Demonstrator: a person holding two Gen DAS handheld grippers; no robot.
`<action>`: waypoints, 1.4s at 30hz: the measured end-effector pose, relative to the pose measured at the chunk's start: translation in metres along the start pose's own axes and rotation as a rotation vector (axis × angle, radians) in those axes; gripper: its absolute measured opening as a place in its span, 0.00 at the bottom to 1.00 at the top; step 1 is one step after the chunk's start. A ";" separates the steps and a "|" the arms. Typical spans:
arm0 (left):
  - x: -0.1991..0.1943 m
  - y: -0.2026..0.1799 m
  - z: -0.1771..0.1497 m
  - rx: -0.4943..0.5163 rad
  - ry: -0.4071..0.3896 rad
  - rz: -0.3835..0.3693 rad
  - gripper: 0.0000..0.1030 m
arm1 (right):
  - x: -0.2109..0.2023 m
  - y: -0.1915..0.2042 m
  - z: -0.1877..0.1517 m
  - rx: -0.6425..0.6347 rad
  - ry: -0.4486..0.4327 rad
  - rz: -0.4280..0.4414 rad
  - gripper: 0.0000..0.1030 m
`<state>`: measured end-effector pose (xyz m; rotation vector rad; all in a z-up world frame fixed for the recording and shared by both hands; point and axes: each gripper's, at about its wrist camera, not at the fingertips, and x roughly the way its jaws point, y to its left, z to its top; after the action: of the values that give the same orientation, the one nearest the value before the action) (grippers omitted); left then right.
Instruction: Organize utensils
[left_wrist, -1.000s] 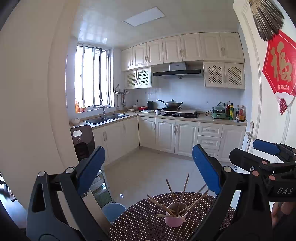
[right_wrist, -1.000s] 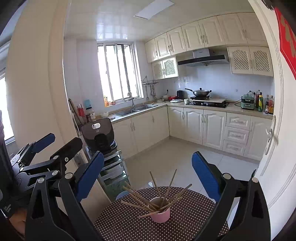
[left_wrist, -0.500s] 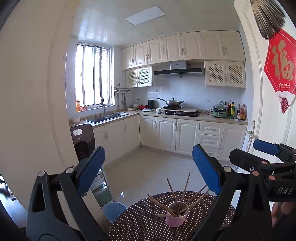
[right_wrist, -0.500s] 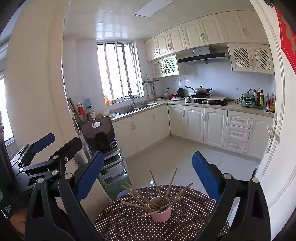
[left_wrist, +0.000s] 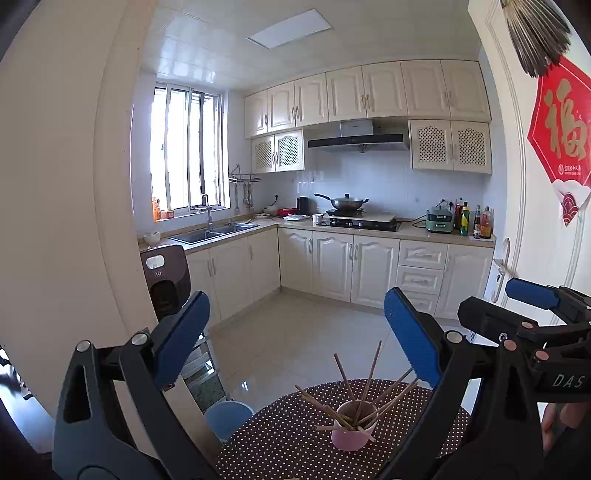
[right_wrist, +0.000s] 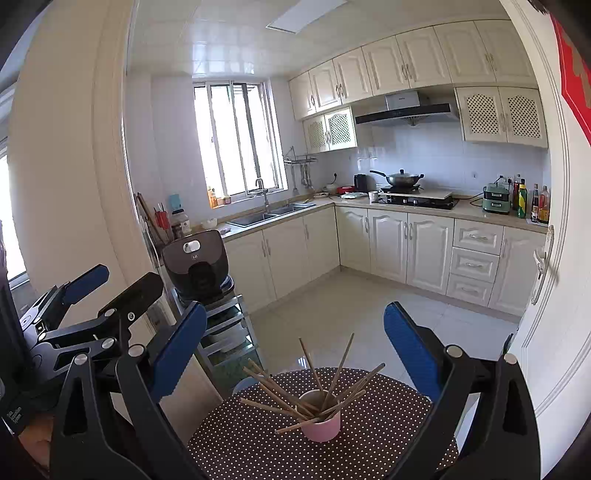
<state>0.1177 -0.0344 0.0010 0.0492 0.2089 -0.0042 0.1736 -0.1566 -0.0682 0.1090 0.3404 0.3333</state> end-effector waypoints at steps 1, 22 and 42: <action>0.001 0.001 0.000 0.000 0.001 0.000 0.91 | 0.000 0.000 -0.001 0.000 0.000 0.000 0.90; 0.005 0.000 -0.003 0.005 0.005 0.005 0.91 | 0.001 0.000 -0.002 0.002 0.004 0.004 0.91; 0.022 0.000 -0.007 0.007 0.045 0.010 0.91 | 0.015 -0.008 -0.002 0.007 0.038 0.001 0.91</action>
<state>0.1379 -0.0336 -0.0109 0.0576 0.2537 0.0059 0.1891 -0.1587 -0.0762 0.1095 0.3786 0.3358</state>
